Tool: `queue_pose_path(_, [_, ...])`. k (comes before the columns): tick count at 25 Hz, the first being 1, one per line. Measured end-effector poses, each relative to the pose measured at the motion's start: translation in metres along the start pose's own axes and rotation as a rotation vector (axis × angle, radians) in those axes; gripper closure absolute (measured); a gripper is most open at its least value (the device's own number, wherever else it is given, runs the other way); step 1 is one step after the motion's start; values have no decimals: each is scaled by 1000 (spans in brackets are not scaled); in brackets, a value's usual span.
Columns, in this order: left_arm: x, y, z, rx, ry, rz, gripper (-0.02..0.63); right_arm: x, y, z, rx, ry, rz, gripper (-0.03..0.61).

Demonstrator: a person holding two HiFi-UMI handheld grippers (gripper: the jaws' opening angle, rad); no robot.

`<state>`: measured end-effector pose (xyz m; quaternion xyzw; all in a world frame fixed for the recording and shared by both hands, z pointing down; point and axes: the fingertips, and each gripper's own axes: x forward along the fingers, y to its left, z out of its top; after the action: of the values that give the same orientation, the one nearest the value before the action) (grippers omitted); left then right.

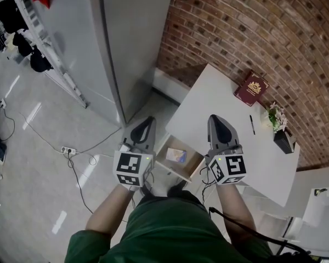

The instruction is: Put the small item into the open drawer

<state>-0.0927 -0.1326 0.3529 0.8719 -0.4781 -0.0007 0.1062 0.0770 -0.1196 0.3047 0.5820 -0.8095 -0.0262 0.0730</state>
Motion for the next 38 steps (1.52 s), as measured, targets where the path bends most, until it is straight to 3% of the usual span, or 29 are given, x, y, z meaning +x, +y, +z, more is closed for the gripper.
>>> queue_pose_path(38, [7, -11, -10, 10, 39, -12, 598, -2, -9, -13, 21, 27, 4, 575])
